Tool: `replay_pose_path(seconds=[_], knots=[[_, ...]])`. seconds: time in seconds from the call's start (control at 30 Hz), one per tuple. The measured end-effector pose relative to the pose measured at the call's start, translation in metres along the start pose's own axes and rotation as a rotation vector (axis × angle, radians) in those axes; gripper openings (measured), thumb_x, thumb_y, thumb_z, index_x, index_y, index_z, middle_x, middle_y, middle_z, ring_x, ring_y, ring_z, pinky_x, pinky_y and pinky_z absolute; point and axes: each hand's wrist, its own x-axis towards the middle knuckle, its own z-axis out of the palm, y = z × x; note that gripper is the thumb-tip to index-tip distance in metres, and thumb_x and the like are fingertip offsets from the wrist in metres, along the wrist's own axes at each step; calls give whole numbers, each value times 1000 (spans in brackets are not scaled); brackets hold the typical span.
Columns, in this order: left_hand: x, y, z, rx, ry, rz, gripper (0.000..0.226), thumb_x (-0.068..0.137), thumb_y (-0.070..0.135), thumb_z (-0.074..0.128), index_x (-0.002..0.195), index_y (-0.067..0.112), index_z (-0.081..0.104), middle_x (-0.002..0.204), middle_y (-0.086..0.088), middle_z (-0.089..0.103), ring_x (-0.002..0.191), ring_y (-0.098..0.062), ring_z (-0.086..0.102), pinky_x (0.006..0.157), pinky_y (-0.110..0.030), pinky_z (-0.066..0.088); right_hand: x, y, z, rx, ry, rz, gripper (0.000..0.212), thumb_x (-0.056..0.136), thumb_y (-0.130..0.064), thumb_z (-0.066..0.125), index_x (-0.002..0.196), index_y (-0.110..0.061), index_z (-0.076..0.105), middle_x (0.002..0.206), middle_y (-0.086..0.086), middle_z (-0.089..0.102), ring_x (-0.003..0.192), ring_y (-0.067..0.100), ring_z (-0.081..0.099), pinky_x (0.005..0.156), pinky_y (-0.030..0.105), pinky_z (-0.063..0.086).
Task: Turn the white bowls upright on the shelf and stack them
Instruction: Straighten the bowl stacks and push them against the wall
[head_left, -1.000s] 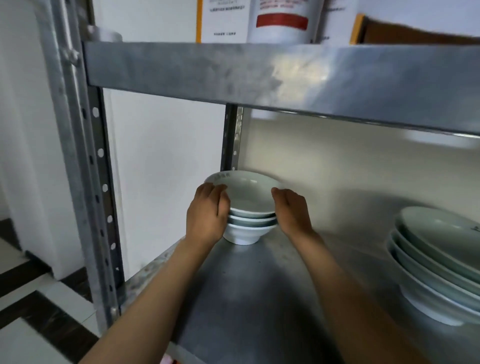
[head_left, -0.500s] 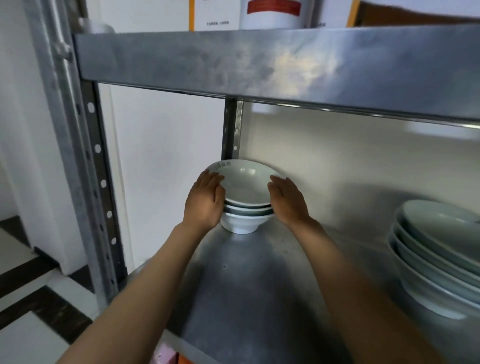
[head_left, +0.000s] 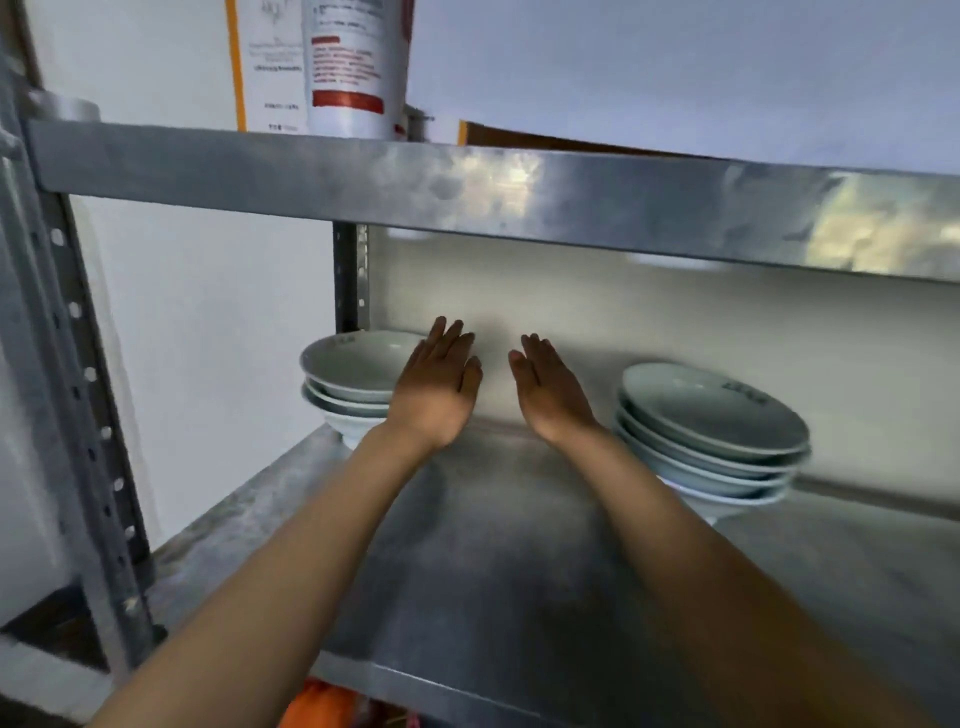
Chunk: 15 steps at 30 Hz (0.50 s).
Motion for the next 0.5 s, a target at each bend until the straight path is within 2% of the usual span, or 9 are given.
replay_pose_path(seconds=[0.13, 0.3, 0.4, 0.5], knots=[[9, 54, 30, -121, -88, 7, 51, 100, 33, 26, 145, 10, 34, 157, -5, 23, 147, -16, 7, 117, -28, 6, -23, 28, -51, -61, 51, 31, 55, 103, -41, 28, 152, -17, 22, 160, -2, 15, 148, 11, 10, 117, 24, 4], [17, 124, 61, -311, -136, 51, 46, 102, 29, 28, 145, 15, 35, 157, -1, 22, 146, -11, 7, 116, -25, 9, -44, 45, -105, -111, 168, 19, 48, 102, -32, 34, 149, -21, 30, 159, -2, 23, 147, 11, 16, 119, 27, 13], [23, 153, 72, -454, -205, -9, 45, 102, 30, 28, 145, 17, 35, 157, 0, 22, 146, -10, 11, 117, -26, 10, -53, 67, -135, -59, 229, 83, 46, 101, -25, 39, 146, -17, 37, 154, 3, 34, 144, 16, 28, 118, 29, 19], [27, 172, 85, -598, -289, -98, 46, 102, 33, 31, 145, 17, 36, 156, 1, 26, 144, -12, 19, 116, -25, 13, -65, 102, -166, 5, 326, 248, 45, 96, -23, 44, 141, -19, 45, 142, 5, 51, 130, 21, 47, 108, 27, 34]])
